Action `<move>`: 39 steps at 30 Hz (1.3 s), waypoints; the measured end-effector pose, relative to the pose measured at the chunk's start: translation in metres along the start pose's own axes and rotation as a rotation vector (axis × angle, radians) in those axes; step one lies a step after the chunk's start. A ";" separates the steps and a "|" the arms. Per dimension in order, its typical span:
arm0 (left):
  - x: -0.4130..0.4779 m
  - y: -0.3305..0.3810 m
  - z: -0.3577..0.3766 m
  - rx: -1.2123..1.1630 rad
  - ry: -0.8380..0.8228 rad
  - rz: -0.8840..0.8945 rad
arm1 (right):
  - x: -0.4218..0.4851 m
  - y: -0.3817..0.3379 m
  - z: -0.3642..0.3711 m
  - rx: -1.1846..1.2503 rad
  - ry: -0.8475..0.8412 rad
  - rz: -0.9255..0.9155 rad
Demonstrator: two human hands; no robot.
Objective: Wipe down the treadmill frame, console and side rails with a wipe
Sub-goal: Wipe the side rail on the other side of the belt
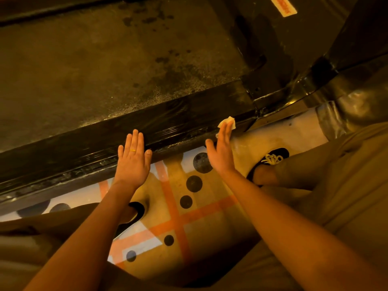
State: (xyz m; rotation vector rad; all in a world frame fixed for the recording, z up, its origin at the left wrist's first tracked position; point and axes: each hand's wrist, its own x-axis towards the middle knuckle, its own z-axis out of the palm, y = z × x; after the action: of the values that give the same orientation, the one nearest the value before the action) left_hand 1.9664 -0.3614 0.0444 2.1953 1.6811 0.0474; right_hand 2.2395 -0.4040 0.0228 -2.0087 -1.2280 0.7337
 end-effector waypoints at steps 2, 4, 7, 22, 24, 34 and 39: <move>0.000 -0.001 -0.001 0.004 -0.002 0.005 | 0.000 -0.002 0.002 -0.016 0.003 -0.011; 0.000 -0.002 0.000 0.001 -0.008 0.007 | 0.016 0.000 -0.013 -0.001 0.047 0.030; 0.000 -0.002 0.000 0.004 -0.005 0.002 | 0.047 0.005 -0.041 0.064 0.115 0.159; 0.000 0.001 0.001 0.029 0.006 -0.008 | 0.040 0.055 -0.064 -0.769 -0.328 -0.611; 0.001 0.001 0.001 0.025 0.005 -0.009 | 0.065 0.065 -0.091 -0.946 -0.401 -0.810; -0.001 0.003 0.001 0.027 0.009 -0.022 | 0.077 0.025 -0.065 -1.095 -0.455 -1.127; -0.003 0.005 -0.003 0.016 -0.004 -0.019 | 0.081 0.022 -0.063 -1.140 -0.457 -1.193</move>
State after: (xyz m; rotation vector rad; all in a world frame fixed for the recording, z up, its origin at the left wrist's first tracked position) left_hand 1.9694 -0.3641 0.0487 2.1889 1.7062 0.0246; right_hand 2.3305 -0.3530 0.0351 -1.2449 -3.1271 -0.2442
